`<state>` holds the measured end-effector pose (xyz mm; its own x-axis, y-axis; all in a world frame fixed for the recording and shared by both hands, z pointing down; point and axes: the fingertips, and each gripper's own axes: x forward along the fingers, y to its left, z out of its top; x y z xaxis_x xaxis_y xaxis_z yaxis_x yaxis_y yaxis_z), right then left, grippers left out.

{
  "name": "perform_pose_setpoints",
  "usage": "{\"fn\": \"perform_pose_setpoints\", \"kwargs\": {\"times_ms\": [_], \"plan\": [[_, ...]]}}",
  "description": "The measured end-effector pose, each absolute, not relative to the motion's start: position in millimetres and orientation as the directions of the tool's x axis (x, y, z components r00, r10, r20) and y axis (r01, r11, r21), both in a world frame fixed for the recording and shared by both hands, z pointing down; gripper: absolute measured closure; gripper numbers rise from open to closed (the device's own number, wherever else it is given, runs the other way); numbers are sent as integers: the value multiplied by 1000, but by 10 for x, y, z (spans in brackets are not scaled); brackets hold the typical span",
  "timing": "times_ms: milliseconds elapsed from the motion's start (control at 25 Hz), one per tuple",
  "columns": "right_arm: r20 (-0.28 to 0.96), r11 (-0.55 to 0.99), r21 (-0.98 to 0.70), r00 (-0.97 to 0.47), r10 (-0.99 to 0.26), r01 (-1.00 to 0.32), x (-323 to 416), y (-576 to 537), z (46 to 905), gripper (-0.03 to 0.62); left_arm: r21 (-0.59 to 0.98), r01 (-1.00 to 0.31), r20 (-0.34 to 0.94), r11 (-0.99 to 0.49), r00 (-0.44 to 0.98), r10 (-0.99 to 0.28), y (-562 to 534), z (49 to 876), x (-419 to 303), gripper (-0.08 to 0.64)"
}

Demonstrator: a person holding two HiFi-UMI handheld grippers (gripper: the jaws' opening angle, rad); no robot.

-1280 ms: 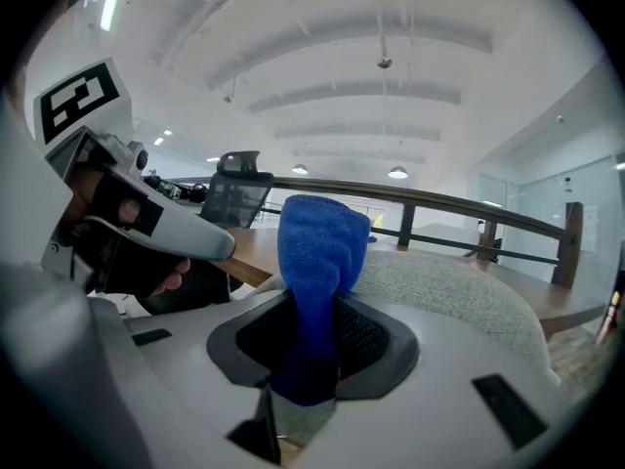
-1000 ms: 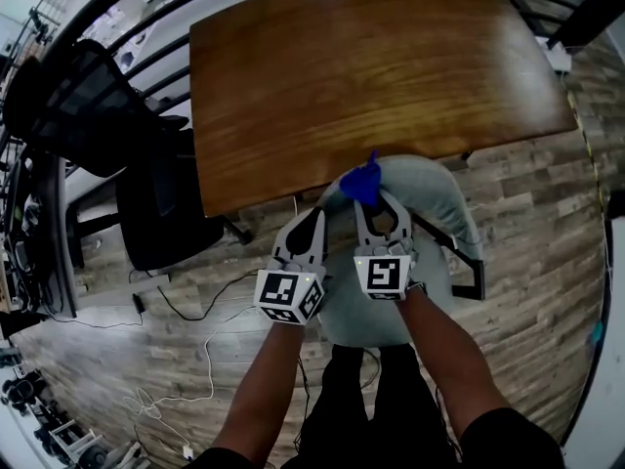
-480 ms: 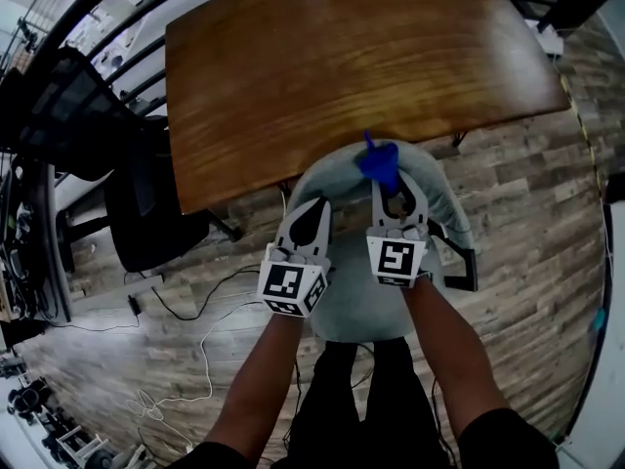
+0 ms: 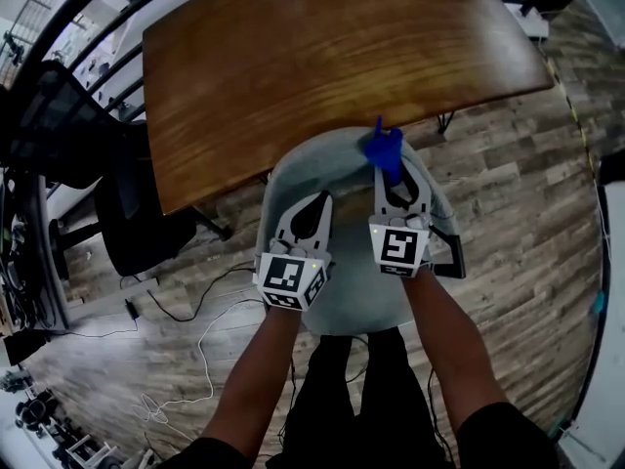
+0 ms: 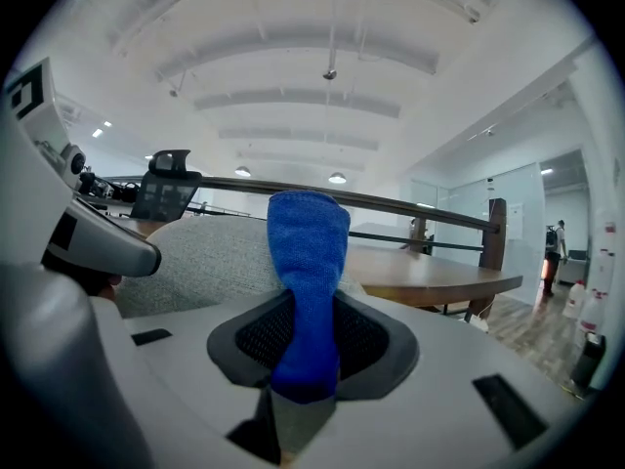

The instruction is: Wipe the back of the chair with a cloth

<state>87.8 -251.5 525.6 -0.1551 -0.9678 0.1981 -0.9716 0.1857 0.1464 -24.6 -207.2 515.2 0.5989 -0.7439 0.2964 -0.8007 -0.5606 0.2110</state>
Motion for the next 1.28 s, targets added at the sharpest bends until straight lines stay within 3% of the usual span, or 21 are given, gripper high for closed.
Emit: {"fn": "perform_pose_setpoints", "kwargs": {"times_ms": [320, 520, 920, 1280], "plan": [[223, 140, 170, -100, -970, -975, 1125, -2427, 5331, 476, 232, -813, 282, -534, 582, -763, -2044, 5116, -185, 561], [210, 183, 139, -151, -966, -973, 989, -2385, 5314, 476, 247, -827, 268, -505, 559, -785, -2035, 5102, -279, 561], [173, 433, 83, -415, -893, -898, -229, -2105, 5266, 475, 211, -900, 290, -381, 430, -855, -1894, 5219, -957, 561], [187, 579, 69, -559, -808, -813, -1107, -1856, 5453, 475, 186, -962, 309, -201, 252, -917, -1680, 5329, -1737, 561]]}}
